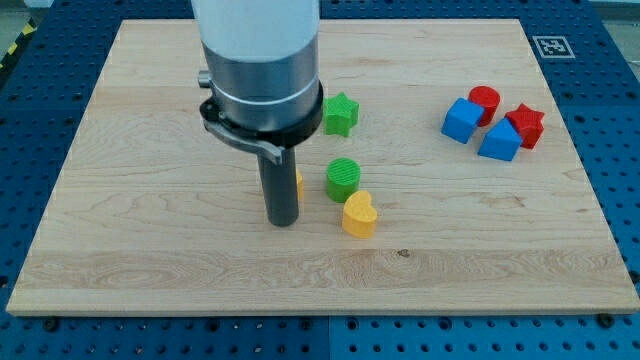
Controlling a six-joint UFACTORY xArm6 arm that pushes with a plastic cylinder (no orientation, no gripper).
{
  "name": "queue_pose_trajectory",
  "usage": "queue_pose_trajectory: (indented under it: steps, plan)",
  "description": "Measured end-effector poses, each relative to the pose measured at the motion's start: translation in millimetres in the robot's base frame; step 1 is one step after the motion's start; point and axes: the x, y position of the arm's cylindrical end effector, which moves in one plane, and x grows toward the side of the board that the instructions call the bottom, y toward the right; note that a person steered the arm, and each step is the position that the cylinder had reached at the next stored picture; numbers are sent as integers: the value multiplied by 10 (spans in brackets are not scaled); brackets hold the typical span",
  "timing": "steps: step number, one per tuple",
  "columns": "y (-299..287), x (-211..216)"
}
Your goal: Separate the yellow blocks on the board
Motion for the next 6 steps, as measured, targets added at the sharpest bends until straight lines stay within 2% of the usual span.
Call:
queue_pose_trajectory:
  steps: [3,4,5,6]
  plan:
    - [-35,-746]
    - [-69,-748]
    - [-79,-541]
    - [-62,-163]
